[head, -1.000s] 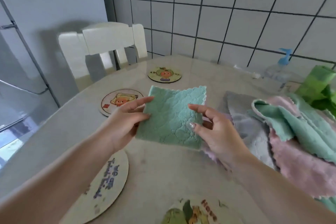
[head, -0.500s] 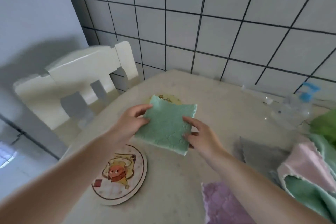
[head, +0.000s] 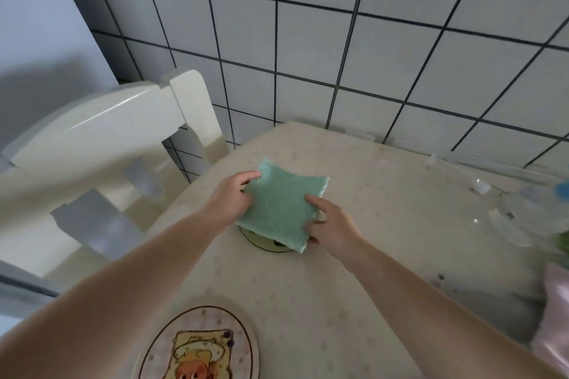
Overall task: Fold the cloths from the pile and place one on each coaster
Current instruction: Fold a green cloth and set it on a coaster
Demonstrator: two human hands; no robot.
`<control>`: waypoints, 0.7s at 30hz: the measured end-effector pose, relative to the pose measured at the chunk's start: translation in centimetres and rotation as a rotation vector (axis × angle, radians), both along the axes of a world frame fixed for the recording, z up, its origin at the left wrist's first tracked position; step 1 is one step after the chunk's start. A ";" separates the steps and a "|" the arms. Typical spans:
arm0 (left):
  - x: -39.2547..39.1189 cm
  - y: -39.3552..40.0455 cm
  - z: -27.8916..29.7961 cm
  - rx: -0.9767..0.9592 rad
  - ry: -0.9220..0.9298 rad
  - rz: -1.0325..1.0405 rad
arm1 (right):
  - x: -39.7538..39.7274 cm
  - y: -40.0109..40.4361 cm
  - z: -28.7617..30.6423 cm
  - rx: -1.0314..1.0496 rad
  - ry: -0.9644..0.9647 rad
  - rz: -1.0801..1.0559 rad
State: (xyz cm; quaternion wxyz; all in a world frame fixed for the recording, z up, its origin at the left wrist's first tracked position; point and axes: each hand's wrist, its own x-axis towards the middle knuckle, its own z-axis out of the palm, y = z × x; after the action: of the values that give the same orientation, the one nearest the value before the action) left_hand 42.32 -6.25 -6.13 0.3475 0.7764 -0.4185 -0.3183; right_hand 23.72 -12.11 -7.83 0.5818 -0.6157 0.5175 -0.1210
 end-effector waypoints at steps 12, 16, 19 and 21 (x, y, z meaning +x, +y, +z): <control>0.8 0.4 -3.6 -0.093 -0.566 -0.231 | -0.3 0.8 0.3 -0.565 0.497 0.186; -1.0 0.2 -4.0 -0.148 -0.740 -0.408 | 0.8 1.0 -0.5 -0.761 0.584 0.416; -1.9 0.3 -4.9 0.064 -0.758 -0.431 | 0.8 1.0 -2.3 -0.755 0.674 0.494; -1.6 0.4 -5.5 0.136 -0.776 -0.416 | 0.3 1.0 -3.1 -0.764 0.699 0.460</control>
State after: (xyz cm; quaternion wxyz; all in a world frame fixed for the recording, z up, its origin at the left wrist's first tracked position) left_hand 40.68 -5.86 -11.62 0.0414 0.7588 -0.6433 -0.0933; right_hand 23.99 -11.16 -10.95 0.1233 -0.8828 0.4513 0.0412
